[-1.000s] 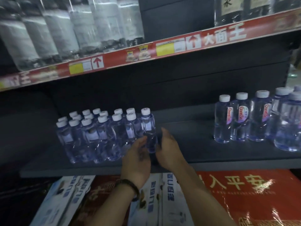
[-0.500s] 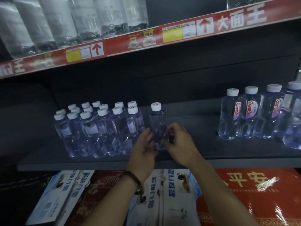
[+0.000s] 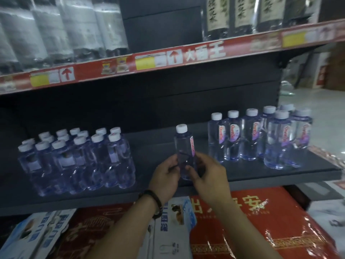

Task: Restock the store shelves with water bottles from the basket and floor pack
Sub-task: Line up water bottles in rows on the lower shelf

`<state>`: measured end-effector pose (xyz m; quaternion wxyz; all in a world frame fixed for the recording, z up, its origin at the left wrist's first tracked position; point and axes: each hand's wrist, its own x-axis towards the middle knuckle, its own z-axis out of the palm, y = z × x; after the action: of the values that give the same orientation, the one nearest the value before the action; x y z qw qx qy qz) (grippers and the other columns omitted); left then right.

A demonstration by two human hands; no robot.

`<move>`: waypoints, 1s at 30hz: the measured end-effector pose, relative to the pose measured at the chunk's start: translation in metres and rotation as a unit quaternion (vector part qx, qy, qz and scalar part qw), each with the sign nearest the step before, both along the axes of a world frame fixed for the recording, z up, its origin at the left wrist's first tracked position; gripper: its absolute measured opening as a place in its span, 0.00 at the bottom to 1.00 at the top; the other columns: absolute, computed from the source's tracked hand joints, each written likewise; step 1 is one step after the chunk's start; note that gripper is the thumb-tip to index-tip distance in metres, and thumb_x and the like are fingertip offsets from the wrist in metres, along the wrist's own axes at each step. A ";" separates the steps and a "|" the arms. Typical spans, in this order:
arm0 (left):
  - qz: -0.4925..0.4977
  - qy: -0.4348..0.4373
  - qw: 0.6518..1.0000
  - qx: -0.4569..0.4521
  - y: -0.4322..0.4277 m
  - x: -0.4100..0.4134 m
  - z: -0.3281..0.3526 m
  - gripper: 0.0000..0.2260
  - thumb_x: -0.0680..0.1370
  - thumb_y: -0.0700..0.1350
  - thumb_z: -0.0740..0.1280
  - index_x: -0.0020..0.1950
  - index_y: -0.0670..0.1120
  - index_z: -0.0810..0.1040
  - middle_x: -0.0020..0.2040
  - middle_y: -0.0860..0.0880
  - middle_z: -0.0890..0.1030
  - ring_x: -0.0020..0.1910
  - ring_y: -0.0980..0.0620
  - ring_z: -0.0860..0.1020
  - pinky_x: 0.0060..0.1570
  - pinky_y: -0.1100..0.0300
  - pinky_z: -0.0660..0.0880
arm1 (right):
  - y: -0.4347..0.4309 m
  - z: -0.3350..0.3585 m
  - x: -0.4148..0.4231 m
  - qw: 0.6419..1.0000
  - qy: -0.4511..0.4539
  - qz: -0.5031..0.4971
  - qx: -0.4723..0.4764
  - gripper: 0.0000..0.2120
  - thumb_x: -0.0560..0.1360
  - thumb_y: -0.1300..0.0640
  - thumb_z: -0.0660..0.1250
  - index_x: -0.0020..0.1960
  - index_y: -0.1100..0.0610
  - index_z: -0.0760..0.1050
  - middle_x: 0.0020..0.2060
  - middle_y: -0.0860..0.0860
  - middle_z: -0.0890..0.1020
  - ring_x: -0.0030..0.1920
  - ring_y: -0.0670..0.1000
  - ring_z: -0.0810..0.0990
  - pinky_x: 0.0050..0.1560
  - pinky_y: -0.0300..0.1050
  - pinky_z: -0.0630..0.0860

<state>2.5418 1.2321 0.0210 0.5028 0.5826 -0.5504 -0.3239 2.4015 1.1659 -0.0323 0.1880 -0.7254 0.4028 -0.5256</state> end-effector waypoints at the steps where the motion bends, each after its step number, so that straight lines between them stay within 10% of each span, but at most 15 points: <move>1: -0.006 0.001 1.000 0.017 -0.005 -0.008 0.002 0.27 0.85 0.34 0.58 0.55 0.67 0.84 0.55 0.60 0.87 0.59 0.58 0.84 0.63 0.56 0.78 | -0.001 0.000 -0.008 1.000 -0.013 -0.008 0.002 0.18 0.78 0.50 0.75 0.67 0.43 0.78 0.50 0.42 0.82 0.50 0.41 0.80 0.52 0.47 0.82; 6: -0.023 -0.031 0.998 0.046 -0.027 -0.041 0.011 0.20 0.83 0.35 0.59 0.57 0.60 0.83 0.54 0.58 0.88 0.57 0.53 0.85 0.65 0.46 0.79 | -0.006 0.001 -0.044 0.998 -0.043 -0.048 0.025 0.17 0.75 0.51 0.78 0.61 0.44 0.77 0.49 0.38 0.83 0.49 0.40 0.82 0.51 0.47 0.82; 10: -0.045 -0.031 0.997 0.051 -0.042 -0.071 0.019 0.23 0.82 0.29 0.57 0.51 0.55 0.83 0.46 0.63 0.87 0.51 0.62 0.84 0.51 0.67 0.77 | -0.015 -0.002 -0.077 0.996 -0.052 -0.072 0.030 0.21 0.72 0.50 0.81 0.62 0.44 0.80 0.50 0.37 0.83 0.49 0.39 0.81 0.52 0.43 0.82; 21: -0.126 -0.058 0.988 0.066 -0.067 -0.144 0.023 0.20 0.81 0.28 0.58 0.51 0.52 0.80 0.46 0.54 0.86 0.44 0.58 0.84 0.41 0.67 0.78 | -0.024 -0.013 -0.134 0.975 -0.062 -0.215 -0.005 0.25 0.72 0.53 0.81 0.67 0.50 0.80 0.57 0.45 0.82 0.50 0.46 0.82 0.52 0.50 0.81; 24: -0.131 -0.047 0.987 0.079 -0.074 -0.154 0.023 0.20 0.81 0.26 0.60 0.60 0.47 0.81 0.56 0.48 0.85 0.57 0.48 0.85 0.43 0.67 0.79 | -0.029 -0.011 -0.144 0.971 -0.058 -0.231 0.003 0.26 0.72 0.52 0.81 0.68 0.50 0.80 0.58 0.45 0.82 0.51 0.47 0.82 0.52 0.51 0.82; 30: -0.133 -0.006 0.985 0.111 -0.087 -0.159 0.024 0.17 0.83 0.27 0.58 0.68 0.41 0.75 0.54 0.47 0.81 0.45 0.52 0.81 0.37 0.66 0.78 | -0.035 -0.008 -0.148 0.967 -0.081 -0.241 0.017 0.25 0.73 0.54 0.81 0.67 0.50 0.80 0.57 0.46 0.82 0.53 0.47 0.81 0.55 0.48 0.81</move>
<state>2.3827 1.1449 0.0451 0.3843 0.5581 -0.5864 -0.4439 2.2533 1.1305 -0.0399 0.1003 -0.5587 0.5576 -0.6058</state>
